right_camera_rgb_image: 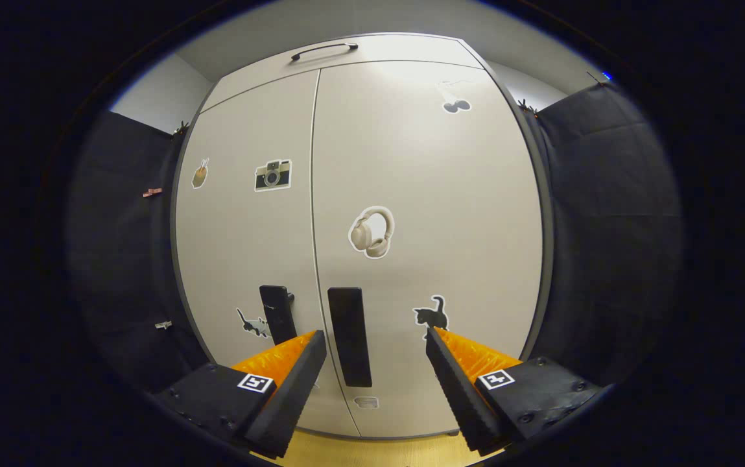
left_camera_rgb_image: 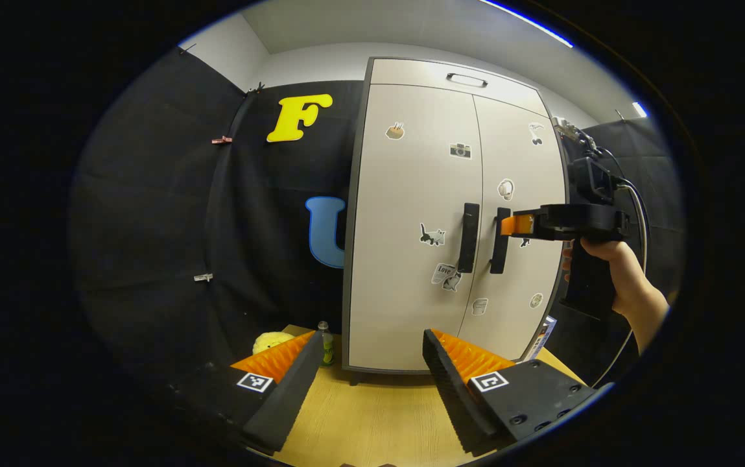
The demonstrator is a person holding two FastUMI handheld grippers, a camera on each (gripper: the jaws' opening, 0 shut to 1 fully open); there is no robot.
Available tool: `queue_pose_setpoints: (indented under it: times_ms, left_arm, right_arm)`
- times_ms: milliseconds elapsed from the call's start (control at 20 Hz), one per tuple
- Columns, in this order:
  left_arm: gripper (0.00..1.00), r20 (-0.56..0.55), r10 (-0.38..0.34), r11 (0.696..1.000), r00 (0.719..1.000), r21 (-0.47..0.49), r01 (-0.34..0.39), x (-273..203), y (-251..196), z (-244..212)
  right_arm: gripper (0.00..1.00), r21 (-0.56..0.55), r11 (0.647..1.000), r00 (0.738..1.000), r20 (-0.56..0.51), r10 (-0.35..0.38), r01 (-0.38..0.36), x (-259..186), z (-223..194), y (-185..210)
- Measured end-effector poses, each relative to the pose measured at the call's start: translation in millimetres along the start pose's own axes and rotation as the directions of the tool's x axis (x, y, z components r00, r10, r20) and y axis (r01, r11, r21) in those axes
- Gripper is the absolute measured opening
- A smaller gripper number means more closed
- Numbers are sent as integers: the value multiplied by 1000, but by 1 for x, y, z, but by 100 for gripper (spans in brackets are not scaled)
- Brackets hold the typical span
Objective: Open the right door of the double-door shoe cabinet with the right hand, and open the left door with the left hand.
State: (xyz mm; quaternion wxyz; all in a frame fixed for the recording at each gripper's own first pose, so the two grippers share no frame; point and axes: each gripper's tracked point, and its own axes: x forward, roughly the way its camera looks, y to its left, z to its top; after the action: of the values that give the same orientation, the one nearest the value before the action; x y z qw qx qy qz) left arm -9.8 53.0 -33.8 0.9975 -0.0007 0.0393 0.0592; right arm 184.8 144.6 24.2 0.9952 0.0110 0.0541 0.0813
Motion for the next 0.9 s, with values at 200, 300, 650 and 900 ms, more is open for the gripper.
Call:
queue_pose_setpoints:
  times_ms: [200,300,650,900]
  left_arm:
    - [95,-8,22,1000,1000,-2,-22,2,10,-3]
    - [95,-10,27,1000,1000,-5,-27,3,13,-3]
    - [95,-14,25,999,1000,-32,-25,-1,17,-4]
    - [95,-14,13,1000,1000,-18,-14,-2,18,-4]
  right_arm:
    - [98,-22,1000,1000,-16,0,0,25,-8,10]
    - [96,-28,1000,1000,-27,0,-1,34,-13,13]
    - [57,1,1000,998,-52,-29,29,46,-19,8]
    - [39,-20,999,998,-44,-36,36,47,-20,15]
